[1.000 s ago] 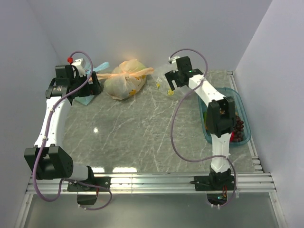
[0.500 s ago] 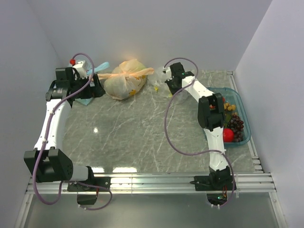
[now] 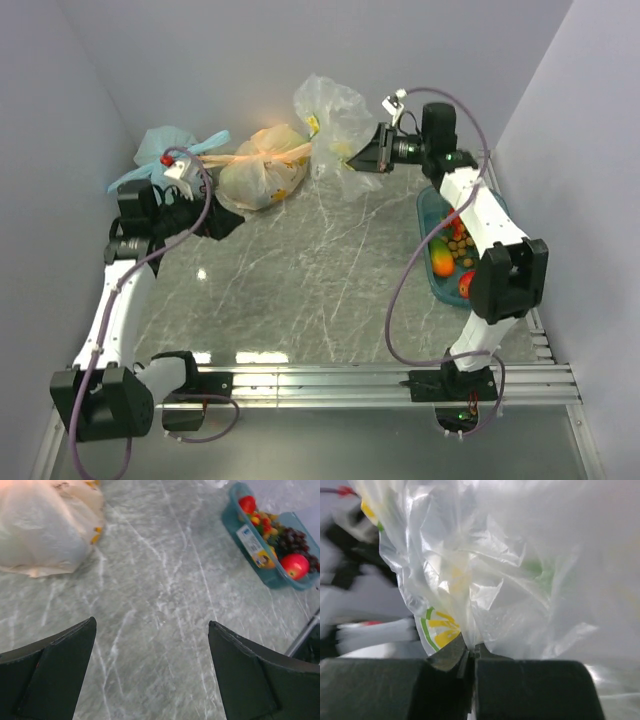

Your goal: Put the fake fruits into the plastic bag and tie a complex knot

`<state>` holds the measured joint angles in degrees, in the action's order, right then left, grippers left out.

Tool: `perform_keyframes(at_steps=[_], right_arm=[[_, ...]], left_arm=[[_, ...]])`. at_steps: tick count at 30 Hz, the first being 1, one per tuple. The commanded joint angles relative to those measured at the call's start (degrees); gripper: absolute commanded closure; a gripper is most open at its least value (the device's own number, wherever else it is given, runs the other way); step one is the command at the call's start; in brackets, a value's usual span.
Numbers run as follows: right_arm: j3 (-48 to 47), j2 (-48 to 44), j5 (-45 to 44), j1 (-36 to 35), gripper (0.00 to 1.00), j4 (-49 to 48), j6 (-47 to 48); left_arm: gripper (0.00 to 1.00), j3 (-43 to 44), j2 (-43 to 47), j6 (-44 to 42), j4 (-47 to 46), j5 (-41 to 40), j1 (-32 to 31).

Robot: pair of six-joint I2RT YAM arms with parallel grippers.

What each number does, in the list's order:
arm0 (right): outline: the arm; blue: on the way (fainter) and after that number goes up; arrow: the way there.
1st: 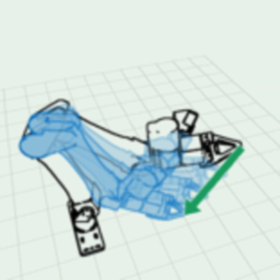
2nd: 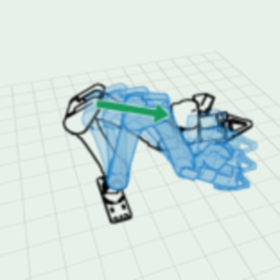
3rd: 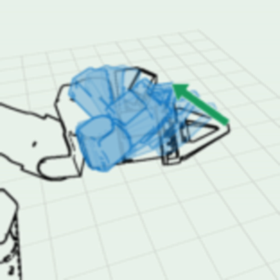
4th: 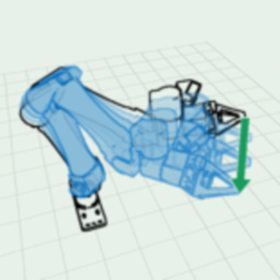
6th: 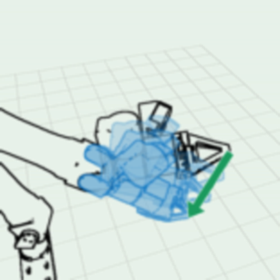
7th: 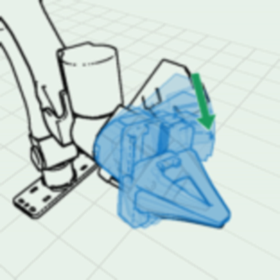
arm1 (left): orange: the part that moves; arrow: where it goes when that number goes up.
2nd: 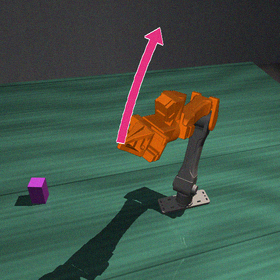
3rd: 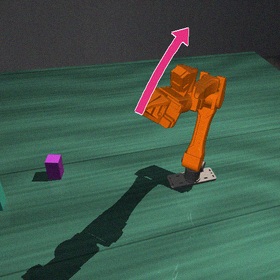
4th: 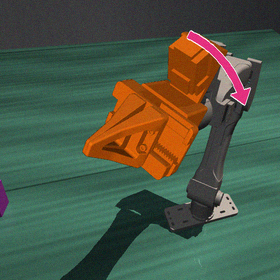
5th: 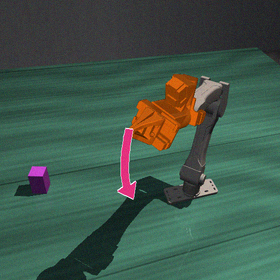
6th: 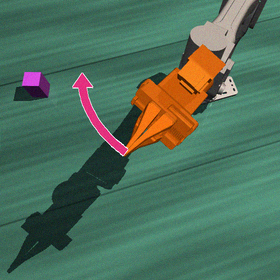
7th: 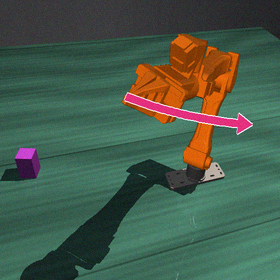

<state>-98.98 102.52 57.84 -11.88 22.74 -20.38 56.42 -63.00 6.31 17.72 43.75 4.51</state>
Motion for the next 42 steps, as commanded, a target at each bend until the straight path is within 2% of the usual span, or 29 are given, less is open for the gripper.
perform_keyframes(at_steps=[1, 2, 4, 5, 12, 15, 20, 22, 23, 25, 27, 28, 29, 31, 32, 35, 37, 39, 40, 41, 42], right_arm=[[16.59, 0.14, 18.96, 0.54, 1.0, -48.35, -40.34], [20.02, 0.22, 19.06, 0.45, 1.0, -60.85, -60.1], [24.53, 2.23, 18.88, 0.02, 1.0, -85.36, -74.48], [24.8, 2.42, 18.88, -0.6, 1.0, -87.76, -77.85], [30.06, -2.93, 18.09, -4.2, 1.0, -82.87, -75.34], [31.56, -4.87, 18.27, -5.69, 1.0, -74.61, -69.89], [34.03, -6.81, 18.01, -7.28, 1.0, -66.52, -64.62], [33.85, -6.98, 18.09, -7.81, 1.0, -67.3, -65.39], [32.63, -6.98, 18.09, -7.9, 1.0, -66.95, -65.05], [31.4, -6.98, 18.36, -7.98, 1.0, -62.85, -62.78], [30.86, -7.16, 18.71, -7.98, 1.0, -63.16, -62.32], [31.04, -7.25, 18.62, -7.98, 1.0, -63.52, -62.67], [30.95, -7.33, 18.79, -7.9, 1.0, -63.35, -62.33], [30.69, -7.51, 19.15, -7.81, 1.0, -61.42, -60.58], [30.34, -7.68, 19.32, -7.46, 1.0, -60.54, -59.87], [29.81, -7.95, 19.59, -6.23, 1.0, -59.39, -59.25], [29.63, -7.86, 19.41, -5.18, 1.0, -59.74, -59.34], [29.63, -7.51, 19.5, -3.86, 1.0, -59.22, -58.64], [29.72, -7.34, 19.33, -3.59, 1.0, -58.69, -57.5], [30.16, -6.99, 19.06, -3.5, 1.0, -58.17, -56.79], [30.51, -6.63, 18.89, -3.68, 1.0, -57.55, -56.0]], left_arm=[[0.01, -5.43, 4.55, 0.47, -13.75, 8.98, -0.64], [0.01, -7.45, 5.77, -1.02, -14.72, 9.51, -1.17], [0.01, -9.13, 6.92, -3.31, -16.91, 10.04, -3.44], [0.01, -10.88, 7.97, -4.8, -17.36, 8.22, -4.15], [0.01, -13.88, 5.0, -12.01, -23.42, -1.55, -16.36], [0.01, -13.54, 2.1, -13.16, -27.64, -4.27, -19.35], [0.01, -10.2, -3.34, -7.63, -34.93, -5.96, -21.82], [0.02, -9.14, -5.1, -6.75, -35.03, -5.86, -23.05], [0.03, -8.53, -6.5, -3.61, -35.2, -5.69, -23.32], [0.05, -8.26, -7.31, -0.61, -35.64, -2.72, -23.41], [0.23, -8.78, -7.05, 0.72, -35.73, -2.26, -23.67], [0.36, -9.13, -6.61, 1.6, -35.12, -2.18, -23.59], [0.58, -9.05, -6.35, 1.26, -33.73, -2.0, -23.59], [0.79, -9.31, -5.12, 1.51, -30.48, -1.74, -22.45], [0.99, -10.1, -4.24, 2.39, -30.29, -0.86, -21.49], [1.0, -14.66, 0.85, 5.21, -29.94, 0.19, -15.87], [0.99, -16.42, 4.45, 2.77, -26.61, 1.16, -11.03], [0.99, -16.78, 5.96, 1.17, -21.34, 7.1, -6.56], [0.89, -15.91, 6.57, 0.12, -19.32, 8.62, -6.19], [0.46, -15.56, 6.75, 0.89, -17.91, 9.25, -6.18], [0.25, -15.55, 6.75, 3.08, -17.98, 10.47, -6.53]])
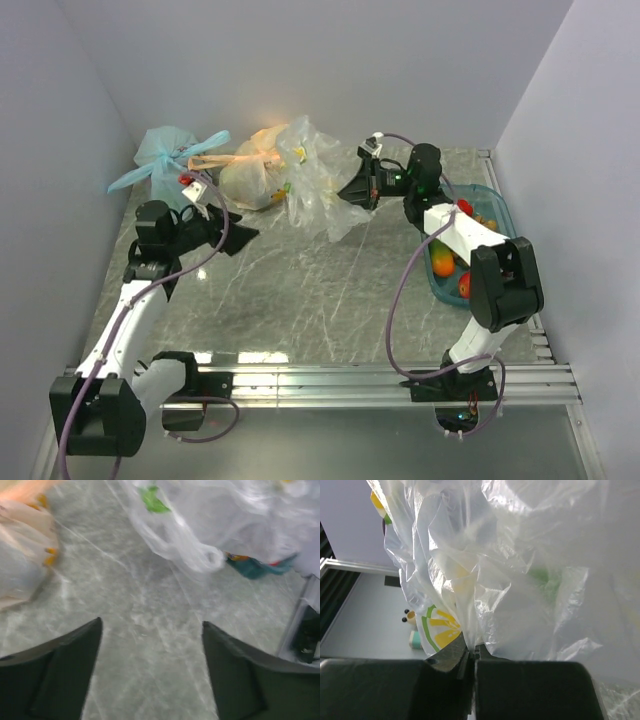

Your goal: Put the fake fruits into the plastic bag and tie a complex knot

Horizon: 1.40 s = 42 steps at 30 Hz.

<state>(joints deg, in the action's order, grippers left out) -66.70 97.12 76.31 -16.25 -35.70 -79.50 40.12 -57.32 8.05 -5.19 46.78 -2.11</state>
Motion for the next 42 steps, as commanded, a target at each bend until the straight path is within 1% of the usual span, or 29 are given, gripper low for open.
perform_keyframes(at_steps=[1, 2, 3, 5, 6, 8, 11, 13, 15, 16, 19, 20, 21, 22, 23, 25, 26, 27, 28, 29, 30, 32, 33, 36, 37, 38, 39, 40, 42], right_arm=[[-1.25, -0.97, 0.15, 0.61, 1.0, 0.64, 3.56], [-0.11, -0.19, -0.2, 0.52, 1.0, -0.24, 3.04], [0.42, 0.34, -0.2, 0.26, 1.0, -3.2, 2.08], [1.3, 1.48, -0.38, 0.17, 1.0, -6.12, -1.34], [1.22, 1.67, -0.55, 0.08, 1.0, -7.61, -2.14], [0.78, 1.67, -0.55, -0.27, 1.0, -7.28, -2.41], [0.95, 0.53, -0.46, -1.59, 1.0, -5.52, -1.27], [1.22, 0.0, -0.38, -2.29, 1.0, -3.85, -0.04], [1.31, -0.7, -0.2, -3.08, 1.0, -2.72, 0.4], [0.87, -0.97, -0.11, -3.26, 1.0, -1.23, 2.23], [-0.01, -1.06, 0.59, -2.91, 1.0, 0.37, 2.87], [-0.27, -1.06, 0.68, -2.74, 1.0, 0.11, 2.34], [-0.54, -1.14, 0.85, -2.04, 1.0, -0.41, 1.73], [-1.24, -1.23, 0.94, -1.51, 1.0, -0.42, 1.72], [-1.68, -1.41, 0.94, -0.89, 1.0, -0.16, 1.81], [-2.21, -1.5, 0.77, 1.21, 1.0, 0.02, 1.55], [-2.21, -1.5, 0.59, 2.09, 1.0, -0.24, 1.28], [-2.12, -1.58, 0.5, 3.58, 1.0, -0.85, 0.76], [-2.03, -1.5, 0.42, 4.38, 1.0, -1.21, 0.49], [-1.86, -1.58, 0.07, 5.08, 1.0, -1.3, 0.32], [-1.6, -1.58, 0.06, 5.96, 1.0, -1.47, -0.03], [-0.98, -1.41, 0.06, 7.28, 1.0, -2.17, -0.47], [-0.81, -1.41, 0.24, 7.29, 1.0, -2.09, -0.3], [-0.1, -1.58, 0.15, 6.76, 1.0, -0.43, 1.36], [0.16, -1.41, 0.06, 6.5, 1.0, 0.02, 1.8], [0.42, -1.5, 0.06, 5.89, 1.0, 0.45, 2.16], [0.69, -1.41, -0.02, 5.44, 1.0, 0.89, 2.6], [1.21, -1.5, -0.2, 5.09, 1.0, 1.07, 2.86], [1.57, -1.5, -0.55, 3.95, 1.0, 2.3, 3.74]], left_arm=[[0.08, 0.23, 1.24, 6.74, 3.19, 6.83, -0.35], [0.01, 0.05, 1.33, 9.24, 1.52, 5.78, -1.22], [0.01, -0.04, 1.33, 10.74, -1.72, 4.64, -3.67], [0.01, 0.92, -0.42, 12.95, -3.07, -0.97, -7.01], [0.01, 1.71, -1.56, 13.56, -3.59, -3.34, -10.08], [0.01, 3.82, -6.38, 16.54, -5.0, -6.52, -12.2], [0.01, 6.54, -13.24, 21.99, -7.98, -8.46, -13.0], [0.01, 9.08, -18.06, 24.72, -7.74, -10.3, -13.71], [0.08, 10.76, -21.06, 27.87, -7.55, -10.93, -13.89], [0.21, 11.47, -22.99, 28.07, -7.99, -10.4, -13.8], [0.52, 10.6, -22.93, 26.41, -7.73, -9.08, -13.28], [0.83, 9.99, -22.32, 25.7, -6.08, -8.56, -11.62], [0.95, 8.76, -21.61, 23.61, -4.58, -8.38, -10.38], [1.0, 8.23, -19.78, 22.02, -2.39, -7.94, -8.72], [1.0, 7.79, -18.72, 19.92, 2.24, -7.42, -4.79], [0.99, 7.08, -16.17, 12.54, 8.67, -6.54, 0.06], [1.0, 7.25, -15.72, 8.94, 11.84, -6.27, 5.05], [1.0, 7.52, -15.2, 1.69, 18.57, -6.18, 7.53], [1.0, 7.61, -14.67, -1.52, 21.07, -6.18, 9.91], [1.0, 7.61, -14.58, -4.51, 23.71, -6.18, 14.19], [1.0, 8.13, -14.66, -10.46, 27.39, -6.27, 16.15], [1.0, 8.48, -15.98, -13.41, 29.36, -6.18, 20.97], [1.0, 9.36, -17.37, -15.16, 30.32, -5.31, 22.14], [0.99, 12.08, -19.5, -15.62, 30.68, -2.59, 22.59], [0.89, 12.61, -19.76, -14.74, 29.37, 0.3, 22.59], [0.76, 13.05, -19.67, -13.95, 28.58, 2.24, 22.59], [0.6, 14.36, -18.8, -12.81, 28.05, 4.17, 22.5], [0.37, 14.98, -18.01, -12.37, 27.0, 6.28, 22.41], [0.27, 16.04, -14.25, -11.4, 25.41, 10.24, 21.97]])
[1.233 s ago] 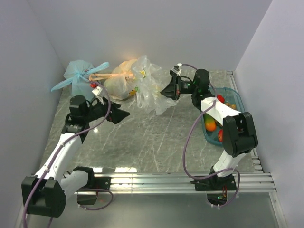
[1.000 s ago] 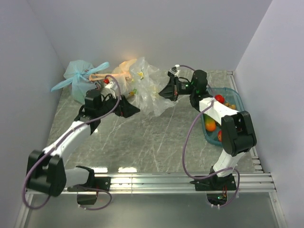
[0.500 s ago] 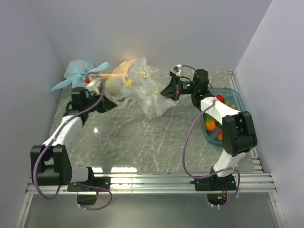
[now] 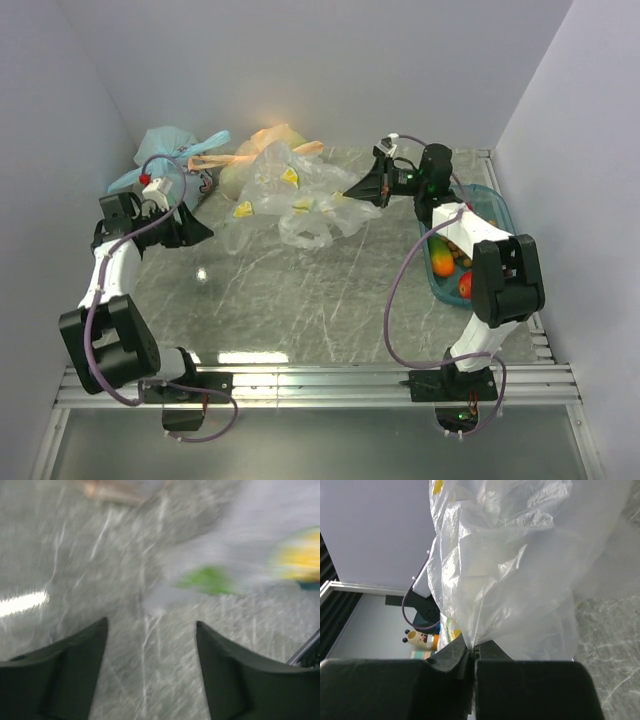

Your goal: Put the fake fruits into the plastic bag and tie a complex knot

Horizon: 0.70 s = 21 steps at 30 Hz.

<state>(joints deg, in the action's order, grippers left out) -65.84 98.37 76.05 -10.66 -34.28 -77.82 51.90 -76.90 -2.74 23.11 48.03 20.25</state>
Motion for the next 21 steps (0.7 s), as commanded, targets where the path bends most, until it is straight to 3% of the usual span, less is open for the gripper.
perform_keyframes(at_steps=[1, 7, 8, 10, 11, 16, 21], right_arm=[[0.72, -2.74, -0.9, -2.0, 1.0, 1.41, 2.32], [1.07, -1.6, -4.59, -2.62, 1.0, 1.15, -0.13], [1.24, -1.43, -5.64, -2.62, 1.0, 0.19, -0.75], [1.94, -0.46, -6.09, -2.7, 1.0, -2.7, -4.34], [2.03, -0.02, -6.44, -2.7, 1.0, -4.29, -6.27], [2.82, 0.42, -7.32, -2.79, 1.0, -3.95, -6.73], [5.9, 0.86, -8.55, -2.79, 1.0, -13.95, -14.71]], left_arm=[[0.21, 4.35, 6.93, -0.51, -4.03, 9.71, -0.56], [0.13, 2.95, 19.5, -1.92, -3.34, 7.01, -8.71], [0.13, 2.68, 20.38, -0.35, -2.82, 4.55, -15.09], [0.08, 0.93, 21.79, 2.55, -4.3, -0.73, -21.71], [0.05, 0.05, 21.8, 9.27, -5.7, -2.22, -26.96], [0.01, -2.51, 16.27, 19.16, -15.01, -14.16, -38.07], [0.01, 0.04, 7.74, 33.05, -20.12, -20.34, -40.11]])
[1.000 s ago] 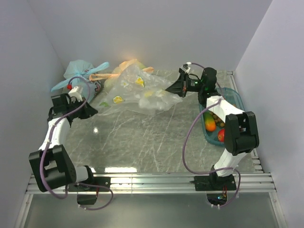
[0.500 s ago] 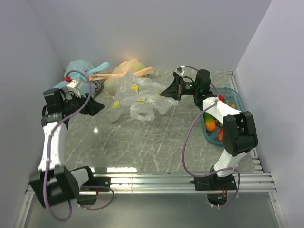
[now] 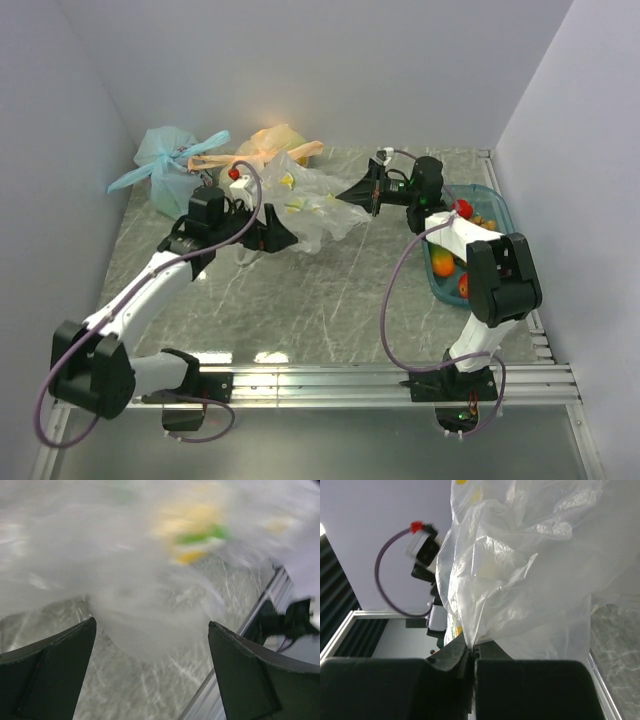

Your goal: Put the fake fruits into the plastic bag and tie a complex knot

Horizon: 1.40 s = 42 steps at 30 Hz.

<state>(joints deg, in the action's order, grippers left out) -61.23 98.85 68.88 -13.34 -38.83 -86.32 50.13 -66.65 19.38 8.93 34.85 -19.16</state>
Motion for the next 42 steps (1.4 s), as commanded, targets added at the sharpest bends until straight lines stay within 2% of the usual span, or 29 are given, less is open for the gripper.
perform_keyframes(at_steps=[1, 4, 6, 7, 8, 9, 11, 12, 13, 14, 15, 16, 17, 19, 20, 22, 23, 27, 30, 32, 33, 34, 35, 36, 37, 38, 39, 40, 42], right_arm=[[1.38, 0.47, -1.56, -0.1, 1.0, -10.03, -6.66], [1.55, 0.47, -2.08, -0.19, 1.0, -10.04, -6.31], [1.9, 0.82, -2.09, -0.19, 1.0, -10.82, -6.84], [1.99, 0.82, -2.17, -0.1, 1.0, -11.35, -7.19], [2.17, 0.91, -2.09, -0.1, 1.0, -11.62, -7.45], [2.17, 0.91, -2.09, -0.1, 1.0, -11.45, -7.46], [2.08, 0.82, -1.74, 0.42, 1.0, -10.49, -6.58], [1.73, 0.91, -1.73, 1.64, 1.0, -9.69, -6.14], [1.38, 0.99, -1.56, 2.44, 1.0, -8.9, -5.44], [0.86, 1.17, -1.3, 3.32, 1.0, -5.85, -3.35], [-0.45, 1.52, -1.21, 5.33, 1.0, -4.6, -2.45], [-1.16, 1.87, -1.21, 6.13, 1.0, -3.81, -1.66], [-2.04, 2.05, -1.29, 7.09, 1.0, -0.32, 1.13], [-4.94, 2.75, -2.26, 8.76, 1.0, 4.97, 5.53], [-5.99, 3.01, -2.78, 9.12, 1.0, 11.26, 11.56], [-9.6, 4.59, -4.01, 9.47, 1.0, 20.15, 19.49], [-10.65, 5.3, -4.19, 9.48, 1.0, 26.46, 25.79], [-14.6, 10.3, -6.12, 9.56, 1.0, 38.28, 37.26], [-18.9, 13.9, -10.6, 8.61, 1.0, 48.21, 46.58], [-22.25, 15.93, -11.4, 6.76, 1.0, 54.7, 51.58], [-25.48, 17.42, -11.58, 4.49, 1.0, 56.48, 52.74], [-27.34, 18.13, -11.93, 3.25, 0.94, 58.23, 53.71], [-29.1, 18.66, -12.89, 2.19, 0.86, 62.26, 56.5], [-32.6, 19.18, -13.5, 0.09, 0.63, 64.38, 58.09], [-34.37, 19.45, -14.38, -0.54, 0.46, 67.02, 60.03], [-36.39, 19.37, -14.65, -0.89, 0.34, 69.83, 62.74], [-37.11, 18.84, -15.09, -0.81, 0.13, 71.07, 63.99], [-37.81, 18.49, -15.7, -0.55, 0.08, 73.26, 66.35], [-40.52, 17.53, -18.59, 0.24, 0.07, 76.17, 69.69]], left_arm=[[0.01, 1.55, -3.04, 13.12, -8.46, -7.51, -0.79], [0.01, -0.38, -4.8, 20.16, -14.72, -6.64, -2.19], [0.09, -0.03, -7.16, 22.19, -16.05, -7.16, -3.07], [0.19, 0.4, -8.05, 22.37, -15.18, -7.86, -3.51], [0.24, 0.15, -8.75, 23.24, -14.99, -8.04, -3.52], [0.43, -0.12, -9.37, 23.25, -15.17, -6.48, -3.43], [0.7, 0.93, -9.55, 18.98, -12.9, -5.15, -3.34], [0.91, 1.46, -9.11, 16.33, -9.14, -2.53, -3.17], [0.96, 2.07, -8.5, 12.83, -4.84, -1.81, -2.91], [0.99, 3.12, -7.62, 4.26, -1.58, -1.28, -2.73], [0.99, 3.39, -5.35, -0.52, 5.85, -1.19, -2.55], [1.0, 3.4, -3.85, -5.09, 8.53, -0.67, -2.38], [1.0, 2.53, -2.1, -13.84, 11.69, 0.03, -2.29], [1.0, 2.08, 1.95, -23.11, 21.36, 1.79, -2.2], [1.0, 1.56, 3.79, -30.03, 24.53, 2.41, -2.11], [1.0, 1.81, 5.04, -36.4, 33.81, 3.29, -1.76], [1.0, 2.34, 5.48, -42.6, 36.48, 4.77, -1.15], [1.0, 5.14, 5.23, -47.49, 41.24, 5.39, 1.84], [1.0, 10.5, 0.32, -50.32, 47.14, 13.82, 2.37], [1.0, 13.84, -1.63, -43.14, 44.62, 18.56, 1.67], [1.0, 14.46, -2.68, -38.5, 36.42, 20.85, 0.8], [1.0, 15.08, -3.04, -29.31, 31.81, 20.78, -1.3], [1.0, 16.04, -3.91, -25.57, 27.68, 20.7, -2.45], [0.99, 16.49, -4.45, -21.96, 19.46, 18.87, -3.59], [0.99, 17.01, -5.15, -13.66, 16.41, 16.33, -5.61], [0.99, 18.5, -7.24, -10.01, 13.51, 13.95, -6.32], [0.99, 19.47, -8.74, -7.01, 11.31, 10.45, -7.03], [0.99, 21.74, -10.41, -2.02, 10.94, 9.8, -7.99], [0.99, 23.69, -15.33, 2.4, 10.76, 9.54, -8.88]])
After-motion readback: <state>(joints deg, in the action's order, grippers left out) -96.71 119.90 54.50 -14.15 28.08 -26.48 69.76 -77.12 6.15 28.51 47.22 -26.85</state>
